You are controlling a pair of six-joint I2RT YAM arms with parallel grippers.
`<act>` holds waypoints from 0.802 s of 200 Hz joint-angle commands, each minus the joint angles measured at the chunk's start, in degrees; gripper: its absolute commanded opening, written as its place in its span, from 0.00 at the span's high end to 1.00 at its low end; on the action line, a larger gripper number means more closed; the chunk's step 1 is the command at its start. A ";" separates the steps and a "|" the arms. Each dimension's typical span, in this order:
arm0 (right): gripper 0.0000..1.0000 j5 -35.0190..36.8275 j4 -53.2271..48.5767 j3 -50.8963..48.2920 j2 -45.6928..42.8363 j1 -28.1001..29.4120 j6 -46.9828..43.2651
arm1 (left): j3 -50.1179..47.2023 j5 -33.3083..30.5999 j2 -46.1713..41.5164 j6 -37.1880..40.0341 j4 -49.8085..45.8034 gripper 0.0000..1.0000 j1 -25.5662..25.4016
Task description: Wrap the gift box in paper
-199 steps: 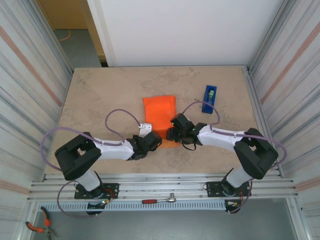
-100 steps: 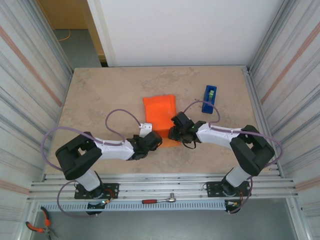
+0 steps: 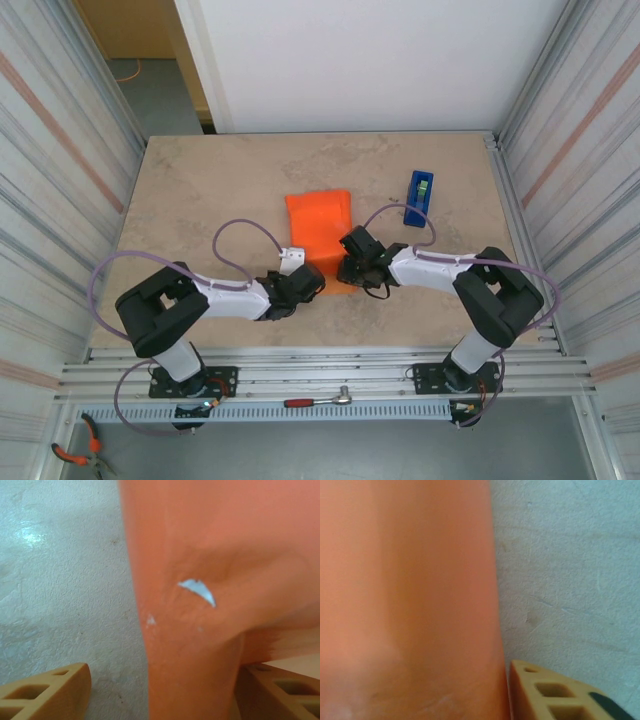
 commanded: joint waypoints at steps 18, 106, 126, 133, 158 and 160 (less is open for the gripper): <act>0.94 -0.51 -0.62 -0.48 -0.01 0.36 -0.07 | 1.62 -0.98 0.40 0.79 0.31 0.25 0.14; 0.47 -0.77 -2.93 -2.65 -5.12 0.02 -0.31 | -1.02 5.30 -6.11 2.80 0.42 0.25 2.53; 0.44 -1.12 -2.83 -3.57 -7.37 -0.05 0.05 | -2.37 8.07 -9.01 3.33 0.88 0.24 3.29; 0.43 -1.18 -2.95 -3.63 -7.86 -0.08 0.11 | -2.71 8.83 -10.03 3.53 0.77 0.24 3.38; 0.42 -1.41 -3.65 -3.15 -9.35 0.06 0.04 | -4.60 10.64 -14.47 3.65 0.04 0.23 3.30; 0.41 -1.45 -3.69 -3.15 -9.56 0.01 0.08 | -4.73 10.63 -14.85 3.57 -0.02 0.23 3.32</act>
